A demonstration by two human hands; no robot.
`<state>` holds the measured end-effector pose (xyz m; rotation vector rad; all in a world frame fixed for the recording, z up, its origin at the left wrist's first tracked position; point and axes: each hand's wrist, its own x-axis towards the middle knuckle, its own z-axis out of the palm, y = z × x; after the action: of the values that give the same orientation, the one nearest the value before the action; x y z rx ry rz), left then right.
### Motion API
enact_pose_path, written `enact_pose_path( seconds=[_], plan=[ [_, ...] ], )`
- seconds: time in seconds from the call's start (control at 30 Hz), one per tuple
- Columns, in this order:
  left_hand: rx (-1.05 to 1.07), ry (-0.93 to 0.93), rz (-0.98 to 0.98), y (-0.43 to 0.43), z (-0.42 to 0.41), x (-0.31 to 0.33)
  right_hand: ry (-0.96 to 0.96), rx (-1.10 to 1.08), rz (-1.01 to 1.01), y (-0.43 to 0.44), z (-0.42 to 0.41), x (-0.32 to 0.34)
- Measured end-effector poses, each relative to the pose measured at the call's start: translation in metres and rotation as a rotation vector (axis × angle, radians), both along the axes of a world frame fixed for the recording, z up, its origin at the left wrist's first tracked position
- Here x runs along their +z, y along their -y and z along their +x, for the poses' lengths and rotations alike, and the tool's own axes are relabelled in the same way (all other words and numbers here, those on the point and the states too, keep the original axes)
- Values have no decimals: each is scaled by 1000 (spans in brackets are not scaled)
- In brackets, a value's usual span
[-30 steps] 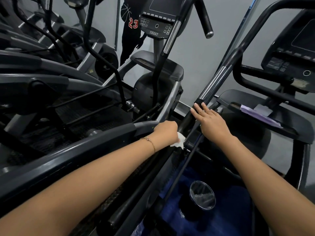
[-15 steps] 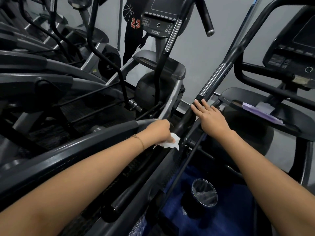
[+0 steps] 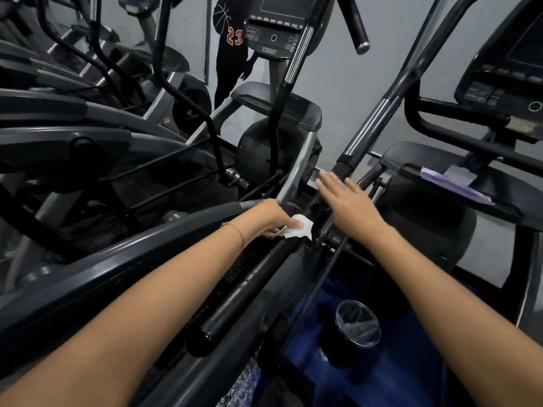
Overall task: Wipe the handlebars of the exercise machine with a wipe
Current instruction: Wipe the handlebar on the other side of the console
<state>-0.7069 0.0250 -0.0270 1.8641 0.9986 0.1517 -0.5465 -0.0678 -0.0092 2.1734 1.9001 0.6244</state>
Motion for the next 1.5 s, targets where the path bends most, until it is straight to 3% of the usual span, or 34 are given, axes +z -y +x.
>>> enact_pose_path(
  seconds=[0.07,0.2,0.37,0.5,0.7,0.83,1.03,1.5],
  plan=[
    [0,52,-60,2,-2,-2,51,14,-99,5,-6,-12],
    [-39,148,49,5,-12,-11,56,-14,-130,7,-3,-17],
    [-57,64,177,8,-24,-13,-43,-34,-82,7,-4,-26],
    [-104,33,-31,7,-22,-4,-71,-19,-57,8,-4,-27],
    [-246,-8,81,2,-49,-11,-67,-9,-59,9,-2,-28],
    [-287,5,18,4,-72,-20,-70,-2,-54,9,-1,-27],
    [-107,81,-136,8,-53,-14,-71,-20,-60,7,-1,-28],
    [-116,49,-255,10,-69,-12,-49,-50,-55,6,-7,-31]
  ],
)
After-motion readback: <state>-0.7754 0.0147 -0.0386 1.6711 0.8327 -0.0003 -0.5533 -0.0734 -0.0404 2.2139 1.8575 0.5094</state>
